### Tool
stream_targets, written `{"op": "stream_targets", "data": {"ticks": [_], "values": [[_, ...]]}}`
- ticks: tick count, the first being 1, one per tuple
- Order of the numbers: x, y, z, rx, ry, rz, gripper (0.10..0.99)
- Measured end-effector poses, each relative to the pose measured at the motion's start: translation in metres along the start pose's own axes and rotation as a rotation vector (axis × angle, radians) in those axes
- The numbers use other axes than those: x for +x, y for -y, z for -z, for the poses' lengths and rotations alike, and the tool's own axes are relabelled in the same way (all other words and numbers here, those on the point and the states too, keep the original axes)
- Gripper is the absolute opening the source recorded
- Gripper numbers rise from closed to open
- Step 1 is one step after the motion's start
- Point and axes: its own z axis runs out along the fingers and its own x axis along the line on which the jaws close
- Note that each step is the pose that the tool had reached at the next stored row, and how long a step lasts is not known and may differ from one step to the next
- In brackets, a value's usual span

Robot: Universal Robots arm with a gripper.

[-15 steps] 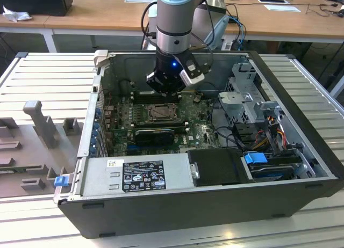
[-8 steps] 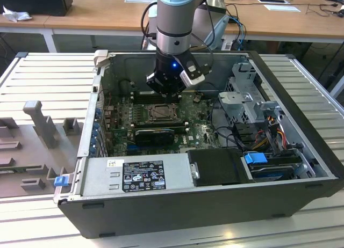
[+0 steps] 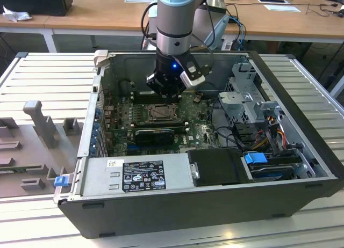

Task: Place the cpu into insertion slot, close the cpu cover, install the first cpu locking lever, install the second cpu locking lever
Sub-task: 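Install the second cpu locking lever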

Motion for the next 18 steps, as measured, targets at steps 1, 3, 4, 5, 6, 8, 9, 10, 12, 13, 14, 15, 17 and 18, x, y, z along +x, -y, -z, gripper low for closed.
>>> {"op": "stream_targets", "data": {"ticks": [1,3,4,5,6,8,9,10,12,13,14,15,17,18], "values": [[0.0,0.0003,0.0,0.0,0.0,0.0,0.106],[0.0,0.0013,0.0001,0.0,-0.0001,0.0,0.106],[0.0001,0.0018,0.0001,0.0,-0.0001,0.0,0.106],[0.0001,0.0023,0.0002,0.0,0.0,0.0,0.106],[0.0002,0.0025,0.0004,0.0,-0.0001,0.0,0.106],[0.0001,0.0027,0.0022,0.0,-0.0001,0.0,0.106],[0.0001,0.0025,0.0049,0.0,-0.0001,0.0,0.106],[0.0,0.0024,0.0073,0.0,0.0,0.0,0.106],[0.0,0.002,0.0127,0.0,-0.0001,0.0,0.106],[0.0,0.0021,0.0134,0.0,-0.0001,0.0,0.106],[-0.0001,0.0026,0.0134,0.0,0.0,0.0,0.106],[0.0,0.004,0.0136,0.0,-0.0001,0.0,0.106],[0.0002,0.007,0.0138,0.0,-0.0001,0.0,0.106],[0.0003,0.0081,0.0139,0.0,-0.0001,0.0,0.106]]}}
